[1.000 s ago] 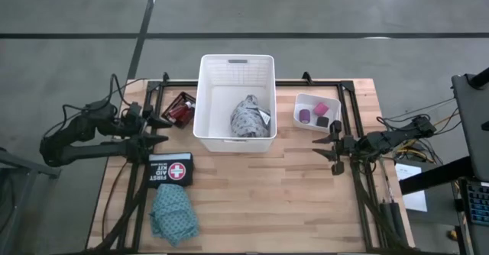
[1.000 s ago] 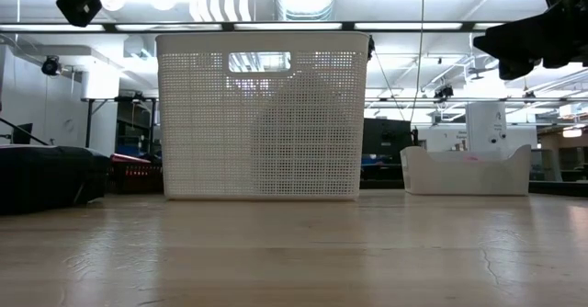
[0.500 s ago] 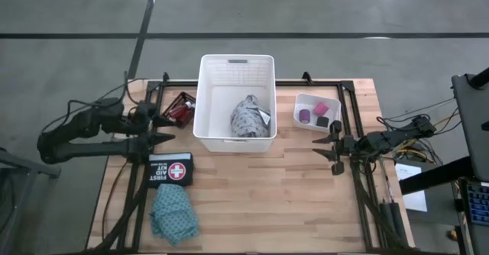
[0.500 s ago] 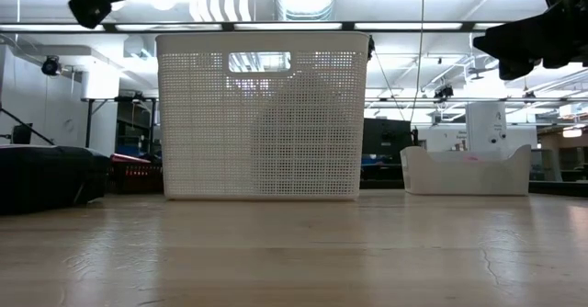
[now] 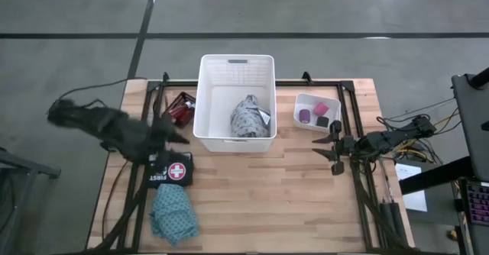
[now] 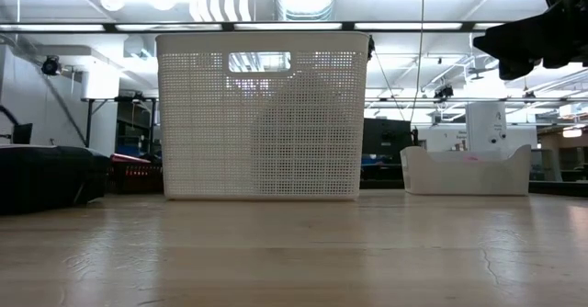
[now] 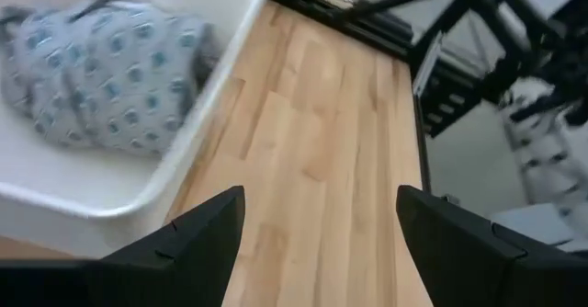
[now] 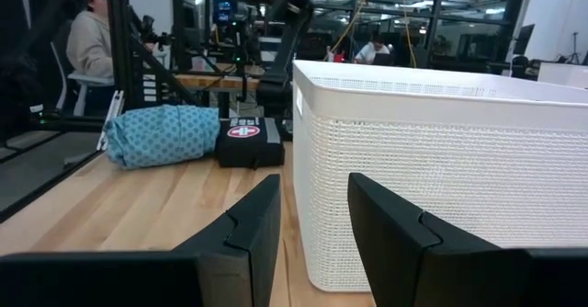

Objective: Pick & Place Medicine items
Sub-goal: Put the blue patient gown into the white organizer

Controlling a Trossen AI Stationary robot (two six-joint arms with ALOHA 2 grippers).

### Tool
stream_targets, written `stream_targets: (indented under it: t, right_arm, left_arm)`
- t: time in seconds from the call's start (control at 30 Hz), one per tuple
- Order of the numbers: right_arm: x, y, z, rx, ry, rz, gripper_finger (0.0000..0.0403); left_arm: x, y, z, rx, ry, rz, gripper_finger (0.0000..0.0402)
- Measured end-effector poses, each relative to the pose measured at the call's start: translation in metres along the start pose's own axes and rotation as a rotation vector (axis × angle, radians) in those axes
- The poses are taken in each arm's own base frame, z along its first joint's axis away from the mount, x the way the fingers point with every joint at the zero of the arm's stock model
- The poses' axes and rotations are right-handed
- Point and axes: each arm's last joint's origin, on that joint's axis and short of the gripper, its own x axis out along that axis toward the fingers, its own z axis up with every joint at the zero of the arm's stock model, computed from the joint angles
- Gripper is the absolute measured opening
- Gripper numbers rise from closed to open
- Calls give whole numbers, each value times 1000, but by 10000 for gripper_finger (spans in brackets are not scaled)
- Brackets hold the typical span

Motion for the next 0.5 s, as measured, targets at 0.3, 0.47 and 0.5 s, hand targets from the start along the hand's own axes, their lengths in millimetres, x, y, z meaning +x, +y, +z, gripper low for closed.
stream_targets:
  t: [0.3, 0.47, 0.5]
  right_arm:
    - [0, 0, 0, 0, 0, 1, 123]
    - [0, 0, 0, 0, 0, 0, 123]
    - [0, 0, 0, 0, 0, 0, 123]
  left_arm:
    - [-25, -95, -53, 113, -160, 131, 289]
    - [-21, -108, -77, 29, -91, 175, 289]
    - [-18, -109, -81, 6, -55, 184, 289]
